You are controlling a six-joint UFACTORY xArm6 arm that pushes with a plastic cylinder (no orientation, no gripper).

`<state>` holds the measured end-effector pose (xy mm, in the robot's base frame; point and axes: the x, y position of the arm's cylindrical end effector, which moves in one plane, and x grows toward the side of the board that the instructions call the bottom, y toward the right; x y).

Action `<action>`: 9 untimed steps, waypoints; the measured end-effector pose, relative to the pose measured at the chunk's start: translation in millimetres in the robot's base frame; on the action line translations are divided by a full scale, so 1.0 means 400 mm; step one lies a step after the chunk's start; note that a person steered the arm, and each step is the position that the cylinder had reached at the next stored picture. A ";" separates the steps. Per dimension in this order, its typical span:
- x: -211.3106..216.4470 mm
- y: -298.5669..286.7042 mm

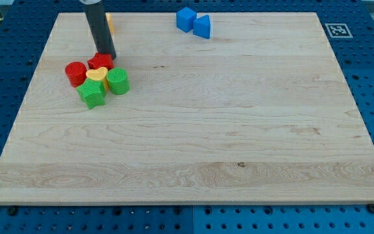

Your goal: Place the yellow hexagon above the red circle

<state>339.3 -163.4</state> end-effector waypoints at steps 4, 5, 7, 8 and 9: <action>-0.206 0.127; -0.252 0.152; -0.367 0.104; -0.367 0.049; -0.367 -0.017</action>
<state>192.6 -170.3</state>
